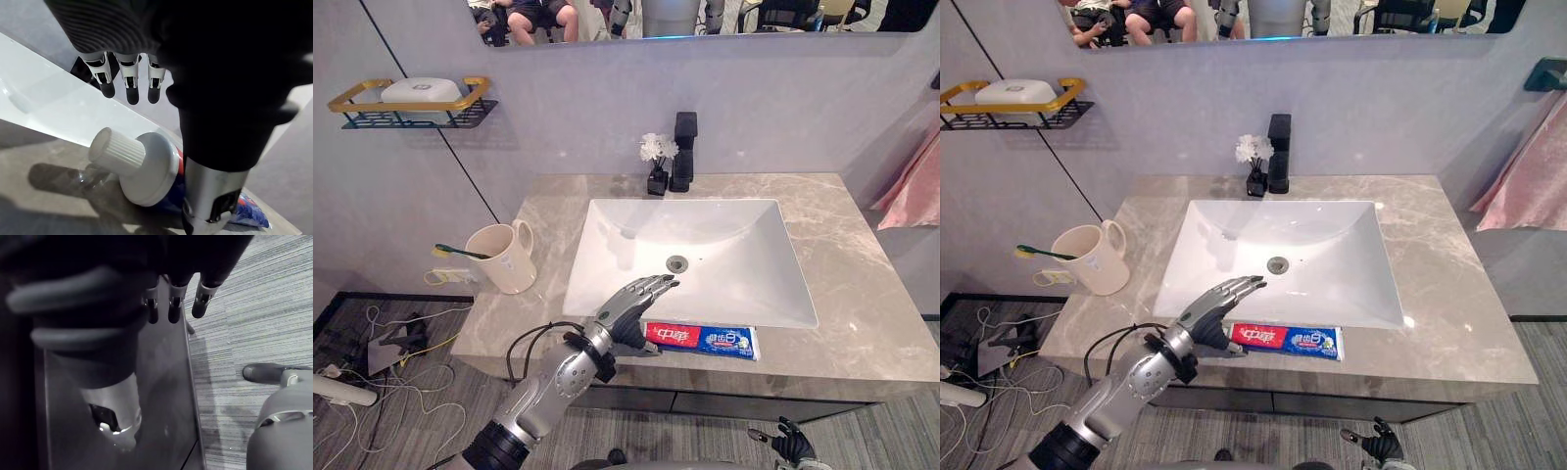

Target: Organize washtable

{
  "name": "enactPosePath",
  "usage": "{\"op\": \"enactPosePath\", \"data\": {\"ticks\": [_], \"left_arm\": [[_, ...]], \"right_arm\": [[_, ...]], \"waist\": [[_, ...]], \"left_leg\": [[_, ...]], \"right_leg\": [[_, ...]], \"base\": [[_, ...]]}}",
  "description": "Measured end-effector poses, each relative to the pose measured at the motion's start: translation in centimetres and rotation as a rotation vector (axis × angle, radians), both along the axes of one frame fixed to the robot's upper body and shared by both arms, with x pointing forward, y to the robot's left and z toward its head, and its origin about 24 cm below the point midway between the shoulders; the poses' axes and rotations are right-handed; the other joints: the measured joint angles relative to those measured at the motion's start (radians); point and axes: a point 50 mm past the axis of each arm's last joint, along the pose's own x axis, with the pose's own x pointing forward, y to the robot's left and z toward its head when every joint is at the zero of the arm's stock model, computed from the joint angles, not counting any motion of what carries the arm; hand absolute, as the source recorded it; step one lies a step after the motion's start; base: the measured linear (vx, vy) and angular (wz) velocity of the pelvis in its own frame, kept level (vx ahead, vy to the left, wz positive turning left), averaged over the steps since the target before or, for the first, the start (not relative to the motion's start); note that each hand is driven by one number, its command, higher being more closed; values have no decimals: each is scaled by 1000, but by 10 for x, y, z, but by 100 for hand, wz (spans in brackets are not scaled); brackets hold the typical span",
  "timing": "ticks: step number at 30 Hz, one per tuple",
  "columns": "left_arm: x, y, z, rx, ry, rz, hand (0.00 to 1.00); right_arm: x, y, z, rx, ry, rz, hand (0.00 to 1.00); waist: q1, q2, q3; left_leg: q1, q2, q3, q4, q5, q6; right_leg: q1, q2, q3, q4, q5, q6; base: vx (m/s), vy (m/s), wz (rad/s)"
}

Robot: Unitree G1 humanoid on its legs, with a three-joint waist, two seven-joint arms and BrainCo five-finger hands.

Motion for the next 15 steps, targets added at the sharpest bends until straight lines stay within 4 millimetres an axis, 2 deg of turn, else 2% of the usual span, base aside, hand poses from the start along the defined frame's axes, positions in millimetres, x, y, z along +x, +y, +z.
{"op": "enactPosePath", "data": {"ticks": [8, 15], "left_arm": [[1, -12, -3, -8, 14, -32, 100], [1, -13, -2, -36, 25, -32, 100]], "right_arm": [[0, 0, 0, 1, 2, 0, 0], [0, 0, 0, 2, 6, -2, 0]], "waist": [[-1, 6, 4], [-9, 17, 9]], "left_leg": [[4, 0, 6, 0, 0, 0], [5, 3, 9, -3, 0, 0]], "right_leg": [[0, -1, 4, 2, 0, 0], [-1, 1, 6, 1, 0, 0]], "base": [[-26, 0, -1], [-5, 0, 0]]}}
